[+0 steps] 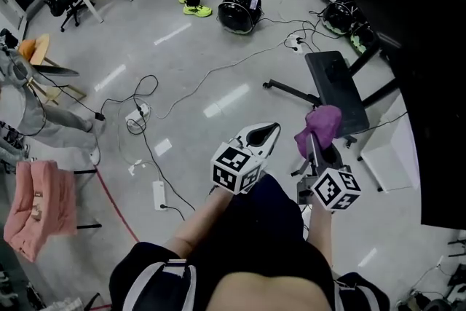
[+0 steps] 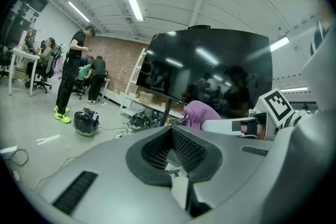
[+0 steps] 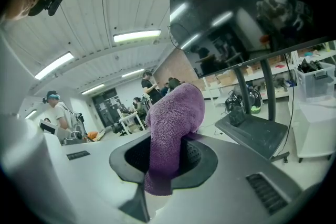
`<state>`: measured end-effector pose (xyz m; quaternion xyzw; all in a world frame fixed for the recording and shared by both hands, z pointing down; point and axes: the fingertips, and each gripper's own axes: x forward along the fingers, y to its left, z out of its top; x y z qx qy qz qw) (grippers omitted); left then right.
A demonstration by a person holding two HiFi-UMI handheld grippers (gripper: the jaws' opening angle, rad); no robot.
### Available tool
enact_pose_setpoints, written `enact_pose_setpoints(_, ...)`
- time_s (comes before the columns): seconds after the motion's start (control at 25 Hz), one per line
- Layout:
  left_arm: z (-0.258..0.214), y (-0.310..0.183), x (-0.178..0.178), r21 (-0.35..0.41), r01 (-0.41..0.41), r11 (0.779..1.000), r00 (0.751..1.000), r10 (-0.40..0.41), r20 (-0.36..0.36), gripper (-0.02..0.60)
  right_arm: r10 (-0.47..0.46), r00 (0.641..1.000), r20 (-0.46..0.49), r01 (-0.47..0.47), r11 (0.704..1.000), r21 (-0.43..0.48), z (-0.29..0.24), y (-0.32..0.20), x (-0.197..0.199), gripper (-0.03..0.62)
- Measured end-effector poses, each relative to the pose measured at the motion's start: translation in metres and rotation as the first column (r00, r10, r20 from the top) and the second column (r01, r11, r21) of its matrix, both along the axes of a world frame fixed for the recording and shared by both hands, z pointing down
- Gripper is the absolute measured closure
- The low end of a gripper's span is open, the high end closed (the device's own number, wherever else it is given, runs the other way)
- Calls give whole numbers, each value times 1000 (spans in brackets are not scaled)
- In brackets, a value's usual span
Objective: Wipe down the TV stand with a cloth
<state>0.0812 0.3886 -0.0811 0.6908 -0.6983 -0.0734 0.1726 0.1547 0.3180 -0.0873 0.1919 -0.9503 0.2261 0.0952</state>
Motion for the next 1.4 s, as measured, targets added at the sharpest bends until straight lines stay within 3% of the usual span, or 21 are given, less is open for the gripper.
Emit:
enact_pose_setpoints(0.56, 6, -13, -29, -11, 43, 999, 999, -43, -30, 575, 12, 1000, -11, -12, 1000, -14, 4, -26, -13, 505)
enact_pose_setpoints(1.12, 21, -94, -59, -46, 20, 999, 1000, -20, -4, 575, 9, 1000, -21, -10, 999, -41, 27, -103, -52, 505)
enact_pose_setpoints(1.4, 29, -144, -81, -64, -14, 998, 1000, 14, 0, 575, 62, 997, -52, -64, 997, -42, 39, -152, -67, 505)
